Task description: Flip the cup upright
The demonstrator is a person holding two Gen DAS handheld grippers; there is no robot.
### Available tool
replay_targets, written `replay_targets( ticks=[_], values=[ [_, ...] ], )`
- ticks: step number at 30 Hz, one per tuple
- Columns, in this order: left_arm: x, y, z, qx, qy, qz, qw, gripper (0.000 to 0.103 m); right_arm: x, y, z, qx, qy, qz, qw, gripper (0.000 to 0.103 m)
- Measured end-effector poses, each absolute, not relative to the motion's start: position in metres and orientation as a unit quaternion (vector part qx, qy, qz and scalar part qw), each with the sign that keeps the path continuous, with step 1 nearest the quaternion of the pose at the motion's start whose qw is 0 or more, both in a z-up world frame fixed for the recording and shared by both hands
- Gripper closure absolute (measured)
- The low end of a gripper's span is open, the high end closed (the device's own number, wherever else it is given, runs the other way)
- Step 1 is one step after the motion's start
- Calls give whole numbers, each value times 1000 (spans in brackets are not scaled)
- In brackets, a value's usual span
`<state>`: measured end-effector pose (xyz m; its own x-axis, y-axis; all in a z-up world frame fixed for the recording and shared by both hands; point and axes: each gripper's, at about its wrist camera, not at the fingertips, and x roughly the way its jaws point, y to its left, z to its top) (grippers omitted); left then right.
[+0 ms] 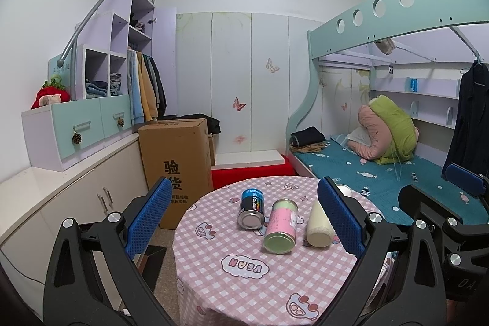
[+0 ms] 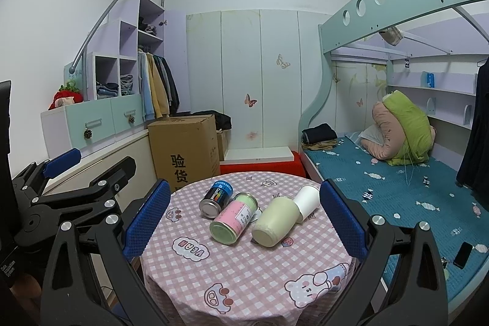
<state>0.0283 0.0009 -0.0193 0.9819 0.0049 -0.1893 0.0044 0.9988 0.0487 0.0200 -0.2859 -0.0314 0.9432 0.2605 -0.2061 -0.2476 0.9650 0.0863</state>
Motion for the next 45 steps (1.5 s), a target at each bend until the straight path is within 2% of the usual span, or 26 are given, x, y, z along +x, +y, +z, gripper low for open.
replay_targets(
  ticks=[24,45],
  values=[
    [37,4,-24,23,100,1,995,7,29,-281,-34,33,114,129,985,8],
    [88,-17,-38,43,141,-1,989,7,77,-298,-49,55,149,128,979,8]
  ],
)
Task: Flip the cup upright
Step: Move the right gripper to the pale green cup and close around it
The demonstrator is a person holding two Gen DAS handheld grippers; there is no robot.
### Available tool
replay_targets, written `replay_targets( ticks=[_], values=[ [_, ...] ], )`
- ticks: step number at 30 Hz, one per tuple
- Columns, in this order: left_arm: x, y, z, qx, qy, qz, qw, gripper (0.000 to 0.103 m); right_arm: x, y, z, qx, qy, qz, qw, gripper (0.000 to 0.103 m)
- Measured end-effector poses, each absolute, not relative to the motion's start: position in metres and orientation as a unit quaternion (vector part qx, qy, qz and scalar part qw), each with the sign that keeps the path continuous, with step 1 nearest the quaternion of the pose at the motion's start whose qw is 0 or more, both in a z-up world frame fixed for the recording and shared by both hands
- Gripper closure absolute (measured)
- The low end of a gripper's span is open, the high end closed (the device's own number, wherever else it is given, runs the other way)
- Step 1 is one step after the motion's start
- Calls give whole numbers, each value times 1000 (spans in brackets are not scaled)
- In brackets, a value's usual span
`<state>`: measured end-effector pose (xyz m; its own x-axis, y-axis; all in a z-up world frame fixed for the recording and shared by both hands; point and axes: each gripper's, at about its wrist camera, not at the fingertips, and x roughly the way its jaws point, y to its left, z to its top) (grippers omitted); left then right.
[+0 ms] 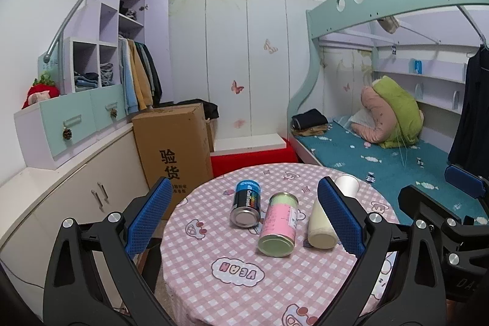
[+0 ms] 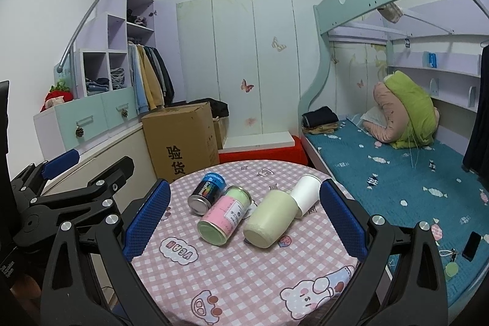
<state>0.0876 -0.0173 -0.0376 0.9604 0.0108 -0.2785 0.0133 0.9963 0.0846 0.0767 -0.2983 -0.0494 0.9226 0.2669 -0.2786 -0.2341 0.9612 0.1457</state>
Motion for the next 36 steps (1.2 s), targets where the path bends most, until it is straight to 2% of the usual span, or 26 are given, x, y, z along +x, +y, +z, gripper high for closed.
replay_targets(
  ticks=[8,14,24,36],
  values=[
    [125,-39,-47,56,172,-8,983,7,106,-315,-58,70,172,120,975,8],
    [166,-58,-67,58,226,-33,972,7,134,-335,-74,84,196,104,971,8],
    [236,-111,-129,68,340,-95,933,7,185,-373,-120,119,260,61,956,8],
    [283,-150,-189,84,421,-122,895,7,216,-406,-169,143,319,27,937,8]
  ],
)
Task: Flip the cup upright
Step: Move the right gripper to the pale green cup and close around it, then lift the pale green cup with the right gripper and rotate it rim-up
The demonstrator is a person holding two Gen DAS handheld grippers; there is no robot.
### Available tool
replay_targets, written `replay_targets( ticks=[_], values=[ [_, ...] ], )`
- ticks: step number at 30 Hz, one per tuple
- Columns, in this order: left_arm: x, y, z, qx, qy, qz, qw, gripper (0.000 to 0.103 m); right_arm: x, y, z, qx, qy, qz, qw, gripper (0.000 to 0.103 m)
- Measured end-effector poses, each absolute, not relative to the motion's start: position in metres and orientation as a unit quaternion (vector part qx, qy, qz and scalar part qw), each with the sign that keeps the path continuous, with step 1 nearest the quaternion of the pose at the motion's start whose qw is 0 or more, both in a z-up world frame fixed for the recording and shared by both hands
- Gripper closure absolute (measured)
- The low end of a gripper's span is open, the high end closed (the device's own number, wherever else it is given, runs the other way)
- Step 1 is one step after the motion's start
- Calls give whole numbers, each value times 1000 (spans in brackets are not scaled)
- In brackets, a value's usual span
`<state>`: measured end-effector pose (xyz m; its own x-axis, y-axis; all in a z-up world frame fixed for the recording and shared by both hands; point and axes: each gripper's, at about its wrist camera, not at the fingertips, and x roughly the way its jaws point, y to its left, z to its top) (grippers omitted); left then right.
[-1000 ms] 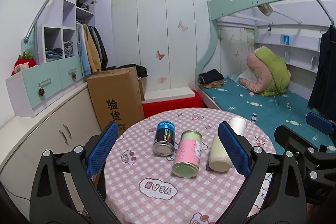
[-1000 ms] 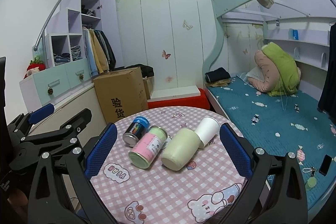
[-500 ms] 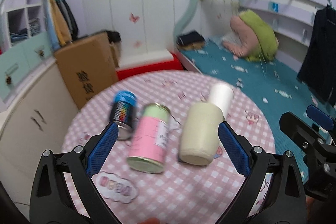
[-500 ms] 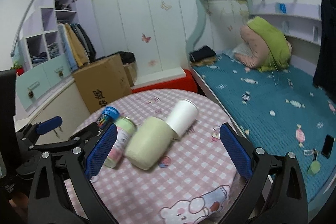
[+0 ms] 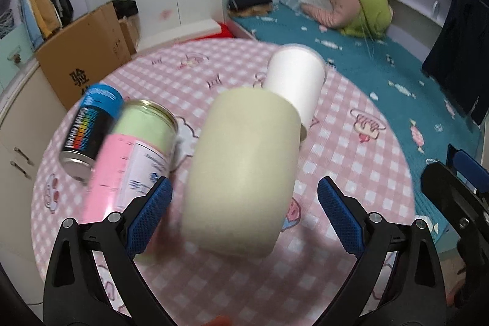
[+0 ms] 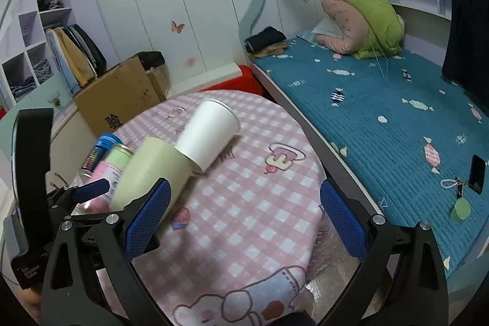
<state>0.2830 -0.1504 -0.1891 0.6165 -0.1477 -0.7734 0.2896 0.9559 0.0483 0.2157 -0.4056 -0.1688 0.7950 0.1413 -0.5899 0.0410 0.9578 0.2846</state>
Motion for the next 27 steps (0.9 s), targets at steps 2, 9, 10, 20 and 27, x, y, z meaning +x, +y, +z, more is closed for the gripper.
replay_targets(
  ticks=[2,9,10,20,27],
  values=[
    [287,-153,-195,86,431,-126,889,7,219,-407,-173,144,324,26,935,8],
    [289,-148,-206,84,446,-101,885,26,226,-405,-183,143,338,27,930,8],
    [289,-146,-205,80,449,-106,884,26,227,-404,-184,143,339,27,929,8],
    [239,-130,-204,41,460,-119,879,26,208,-392,-182,138,349,33,926,8],
    [185,-97,-202,0,462,-101,881,26,180,-362,-187,132,367,59,919,8]
  ],
)
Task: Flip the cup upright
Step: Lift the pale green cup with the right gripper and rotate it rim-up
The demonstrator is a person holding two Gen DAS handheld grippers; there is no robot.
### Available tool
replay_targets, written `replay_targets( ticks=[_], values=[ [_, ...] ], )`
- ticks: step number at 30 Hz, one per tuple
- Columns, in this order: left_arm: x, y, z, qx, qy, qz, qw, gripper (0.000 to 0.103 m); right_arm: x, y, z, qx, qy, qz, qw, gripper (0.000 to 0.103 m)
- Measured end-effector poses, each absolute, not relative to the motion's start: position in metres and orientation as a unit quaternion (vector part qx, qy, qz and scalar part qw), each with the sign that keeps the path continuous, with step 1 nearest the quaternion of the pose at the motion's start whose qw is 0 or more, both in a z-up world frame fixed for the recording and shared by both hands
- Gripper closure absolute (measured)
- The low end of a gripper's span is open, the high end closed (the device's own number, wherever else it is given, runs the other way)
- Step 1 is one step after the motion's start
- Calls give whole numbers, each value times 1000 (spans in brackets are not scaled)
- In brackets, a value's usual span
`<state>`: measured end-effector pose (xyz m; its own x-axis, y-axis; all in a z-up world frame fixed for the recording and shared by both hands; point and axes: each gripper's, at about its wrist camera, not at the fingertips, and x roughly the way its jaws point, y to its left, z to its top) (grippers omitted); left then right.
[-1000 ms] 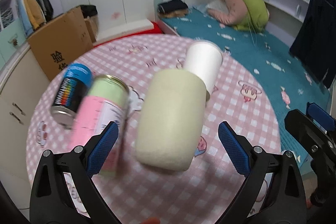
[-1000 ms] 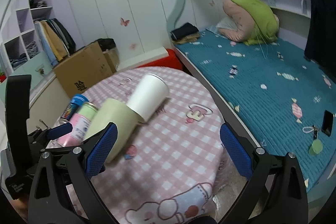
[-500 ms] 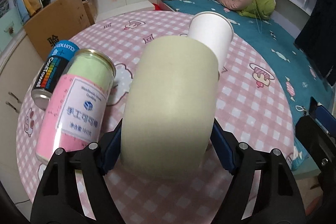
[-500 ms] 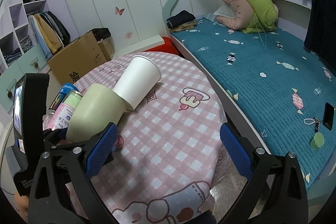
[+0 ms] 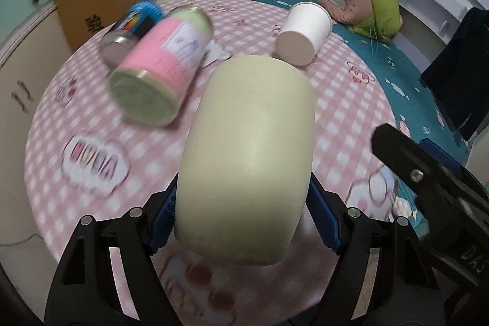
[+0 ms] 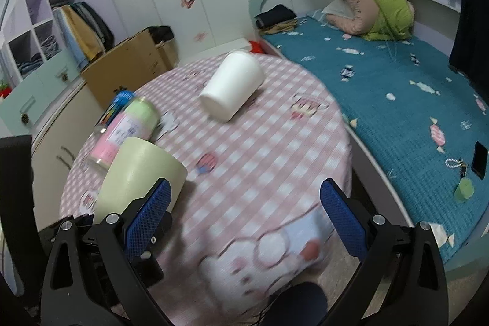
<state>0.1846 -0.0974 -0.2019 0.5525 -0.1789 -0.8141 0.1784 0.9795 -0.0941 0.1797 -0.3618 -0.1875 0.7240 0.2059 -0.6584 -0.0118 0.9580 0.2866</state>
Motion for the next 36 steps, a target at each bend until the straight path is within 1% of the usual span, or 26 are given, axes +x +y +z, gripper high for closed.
replay_targets(
  ticks=[6,13,14,15,16,20,26,36],
  values=[
    [163,-70,-200,-31,455,-81,886,26,164,-329,-187,113,375,82,916,8],
    [154,-51,-201,-41,458,-84,884,24,159,-301,-188,103,384,95,913,8],
    [154,-49,-199,-40,454,-84,886,21,159,-298,-187,101,385,95,912,8],
    [152,-46,-196,-37,446,-84,890,15,159,-296,-187,101,385,96,912,8],
    [149,-42,-193,-38,440,-85,893,14,158,-293,-186,101,385,97,912,8],
    [142,-26,-178,-47,422,-96,901,12,154,-288,-175,107,377,99,915,8],
    [138,13,-160,-59,402,-89,909,12,156,-270,-163,123,375,116,911,8],
    [156,84,-169,-103,417,-39,902,12,181,-232,-183,182,434,162,868,8]
  ],
)
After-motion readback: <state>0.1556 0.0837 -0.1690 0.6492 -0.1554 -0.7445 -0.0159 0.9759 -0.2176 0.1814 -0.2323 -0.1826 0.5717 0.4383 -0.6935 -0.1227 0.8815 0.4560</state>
